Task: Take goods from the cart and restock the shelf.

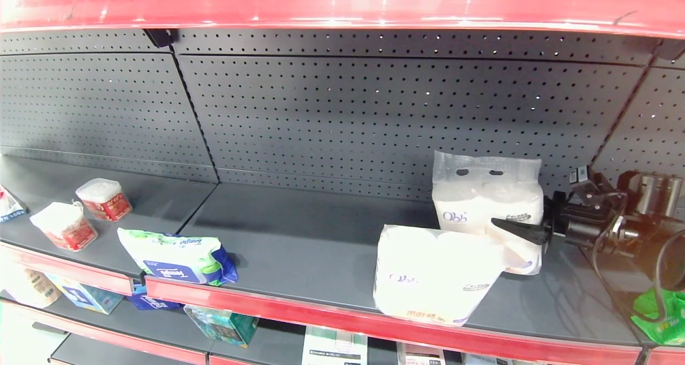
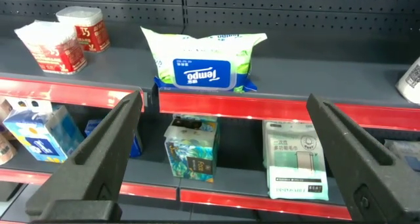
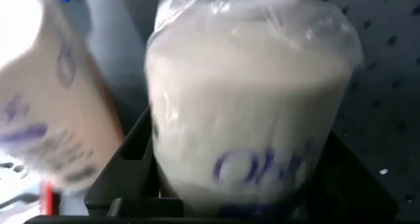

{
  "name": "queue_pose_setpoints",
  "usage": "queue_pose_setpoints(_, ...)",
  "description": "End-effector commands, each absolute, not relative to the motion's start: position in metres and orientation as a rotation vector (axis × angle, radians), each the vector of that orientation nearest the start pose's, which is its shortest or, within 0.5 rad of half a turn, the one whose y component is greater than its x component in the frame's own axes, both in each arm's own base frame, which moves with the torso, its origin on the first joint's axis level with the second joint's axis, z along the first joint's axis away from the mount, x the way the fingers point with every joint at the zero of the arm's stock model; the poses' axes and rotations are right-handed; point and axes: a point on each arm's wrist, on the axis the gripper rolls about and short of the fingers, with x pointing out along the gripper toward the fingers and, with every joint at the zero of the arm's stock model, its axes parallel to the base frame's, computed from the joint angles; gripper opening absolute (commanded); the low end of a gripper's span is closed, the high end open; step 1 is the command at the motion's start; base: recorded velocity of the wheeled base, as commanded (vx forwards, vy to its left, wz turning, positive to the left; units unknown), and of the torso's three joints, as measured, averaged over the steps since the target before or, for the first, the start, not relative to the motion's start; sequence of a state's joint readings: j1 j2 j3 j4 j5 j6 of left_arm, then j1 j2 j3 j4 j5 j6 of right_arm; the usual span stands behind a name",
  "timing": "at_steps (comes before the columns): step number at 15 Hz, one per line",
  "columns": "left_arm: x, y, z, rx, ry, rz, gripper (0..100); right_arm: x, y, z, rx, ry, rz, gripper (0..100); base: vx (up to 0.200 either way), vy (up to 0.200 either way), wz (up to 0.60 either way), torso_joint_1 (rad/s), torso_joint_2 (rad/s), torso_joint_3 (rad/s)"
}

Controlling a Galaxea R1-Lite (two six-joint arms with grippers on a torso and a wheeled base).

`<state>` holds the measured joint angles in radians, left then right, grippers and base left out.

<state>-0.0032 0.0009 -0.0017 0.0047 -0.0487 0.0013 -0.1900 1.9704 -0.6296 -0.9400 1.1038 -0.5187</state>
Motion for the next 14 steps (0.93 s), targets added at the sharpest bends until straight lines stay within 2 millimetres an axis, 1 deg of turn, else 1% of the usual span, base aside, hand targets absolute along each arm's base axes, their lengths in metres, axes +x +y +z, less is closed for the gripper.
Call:
queue_pose_setpoints(1,-0.023,-0.001,0.075,0.001,0.003,-0.052,100,0.308,-0.044,0.073,-0.2,0.128,0.959,0,0.0,0.0,0.0,0.0,0.0,0.0)
queue_pose_setpoints(4,-0.023,-0.001,0.075,0.001,0.003,-0.052,100,0.309,-0.053,0.057,-0.263,0.099,0.979,0,0.0,0.0,0.0,0.0,0.0,0.0)
queue_pose_setpoints(6,-0.023,-0.001,0.075,0.001,0.003,-0.052,100,0.315,-0.055,0.051,-0.289,0.083,0.986,0,0.0,0.0,0.0,0.0,0.0,0.0)
queue_pose_setpoints(9,-0.023,-0.001,0.075,0.001,0.003,-0.052,100,0.335,-0.048,0.055,-0.319,0.043,1.011,0,0.0,0.0,0.0,0.0,0.0,0.0)
queue_pose_setpoints(10,-0.023,-0.001,0.075,0.001,0.003,-0.052,100,0.337,-0.047,0.056,-0.322,0.039,1.015,0,0.0,0.0,0.0,0.0,0.0,0.0)
queue_pose_setpoints(11,-0.023,-0.001,0.075,0.001,0.003,-0.052,100,0.346,-0.041,0.056,-0.333,0.023,1.035,0,0.0,0.0,0.0,0.0,0.0,0.0)
queue_pose_setpoints(14,-0.023,-0.001,0.075,0.001,0.003,-0.052,100,0.351,-0.03,0.055,-0.333,0.017,1.068,0,0.0,0.0,0.0,0.0,0.0,0.0)
